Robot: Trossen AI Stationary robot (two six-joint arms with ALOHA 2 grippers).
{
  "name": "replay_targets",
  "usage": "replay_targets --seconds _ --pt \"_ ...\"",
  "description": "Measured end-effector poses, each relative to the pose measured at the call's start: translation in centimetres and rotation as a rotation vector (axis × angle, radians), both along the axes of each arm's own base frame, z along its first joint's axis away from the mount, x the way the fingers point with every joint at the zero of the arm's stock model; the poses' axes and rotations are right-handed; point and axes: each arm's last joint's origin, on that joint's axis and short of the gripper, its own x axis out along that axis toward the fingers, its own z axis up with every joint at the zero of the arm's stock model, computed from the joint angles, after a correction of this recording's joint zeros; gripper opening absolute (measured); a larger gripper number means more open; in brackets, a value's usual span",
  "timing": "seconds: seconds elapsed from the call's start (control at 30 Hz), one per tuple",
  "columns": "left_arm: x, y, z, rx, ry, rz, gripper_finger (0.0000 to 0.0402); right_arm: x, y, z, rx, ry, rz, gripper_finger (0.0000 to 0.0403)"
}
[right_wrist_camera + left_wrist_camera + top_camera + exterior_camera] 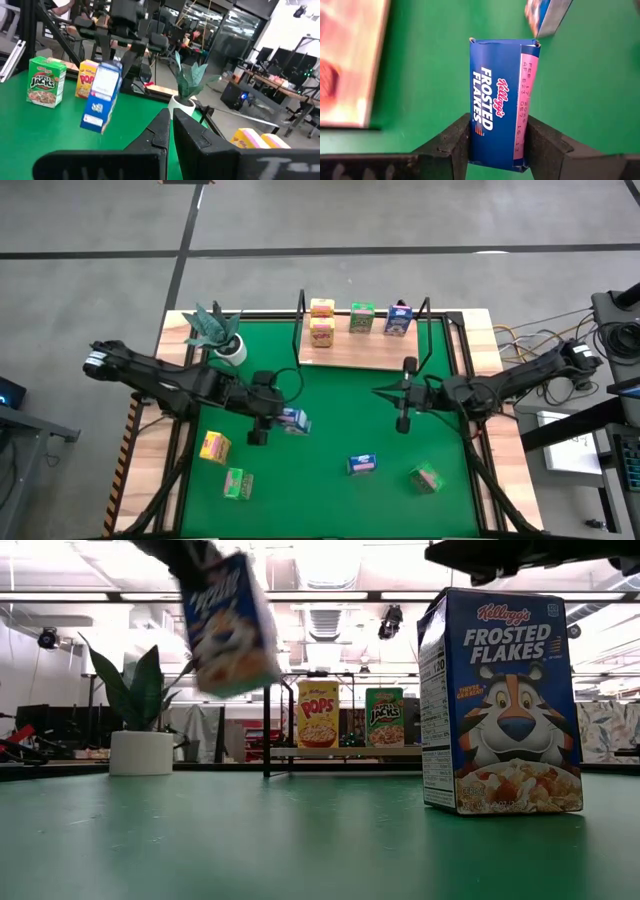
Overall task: Stack cereal on shelf
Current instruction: Put the top blue cereal box on the shelf
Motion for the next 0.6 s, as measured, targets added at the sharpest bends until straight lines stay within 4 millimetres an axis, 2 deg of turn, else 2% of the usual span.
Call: replay_targets --seconds 0.27,0.47,0.6 --pt "0.8 0.2 3.5 0.034 -0.147 -0.058 0.0144 -2.2 -0.6 0.7 -0.02 -0.05 0.001 0.0013" --pt "1.5 1.3 5.2 0.051 -0.237 -0.041 0.0144 -3.5 -0.8 1.6 -0.059 -0.106 0.046 0.0013" --pt "2.8 2.3 5.7 0.061 -0.25 -0.005 0.0144 -4.1 -0.9 2.0 -0.075 -0.121 0.043 0.0013"
